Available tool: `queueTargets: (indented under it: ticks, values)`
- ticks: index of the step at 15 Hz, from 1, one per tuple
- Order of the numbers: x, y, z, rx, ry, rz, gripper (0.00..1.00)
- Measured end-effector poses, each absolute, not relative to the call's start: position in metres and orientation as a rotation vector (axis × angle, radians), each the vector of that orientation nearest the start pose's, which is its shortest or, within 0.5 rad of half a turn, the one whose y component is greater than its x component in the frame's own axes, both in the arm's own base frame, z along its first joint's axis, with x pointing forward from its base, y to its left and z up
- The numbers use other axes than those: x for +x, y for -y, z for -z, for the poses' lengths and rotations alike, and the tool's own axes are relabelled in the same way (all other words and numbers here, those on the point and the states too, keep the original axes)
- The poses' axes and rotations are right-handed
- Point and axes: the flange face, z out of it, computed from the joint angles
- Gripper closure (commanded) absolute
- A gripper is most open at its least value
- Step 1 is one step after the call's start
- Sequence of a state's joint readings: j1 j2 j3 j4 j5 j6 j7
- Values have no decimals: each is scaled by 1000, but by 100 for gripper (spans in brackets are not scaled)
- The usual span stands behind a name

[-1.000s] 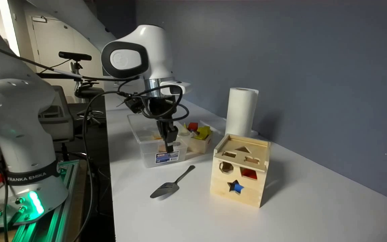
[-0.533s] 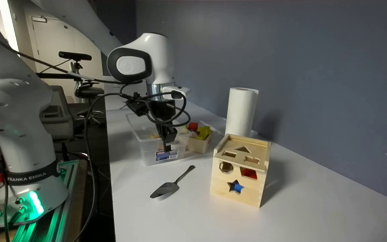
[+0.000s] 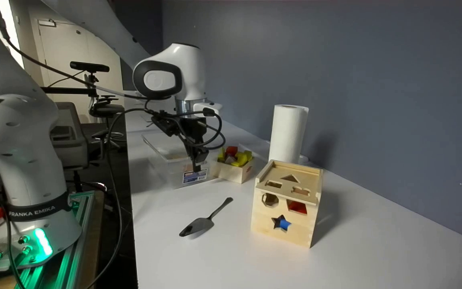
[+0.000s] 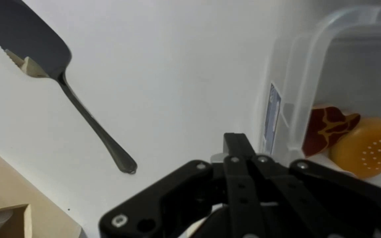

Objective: Move the bowl to the left

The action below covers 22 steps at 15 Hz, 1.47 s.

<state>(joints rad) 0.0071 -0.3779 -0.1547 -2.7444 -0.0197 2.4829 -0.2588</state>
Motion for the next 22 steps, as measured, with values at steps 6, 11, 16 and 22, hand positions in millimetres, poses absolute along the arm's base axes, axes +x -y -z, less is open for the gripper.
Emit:
queueTargets:
  ticks: [6, 11, 16, 22]
  values:
    - [388, 24, -342, -3077, 220, 182, 100]
    - [389, 1, -342, -3072, 301, 181, 100]
    - [391, -24, -342, -3079, 390, 196, 100]
    - [404, -63, -343, -3082, 495, 241, 100]
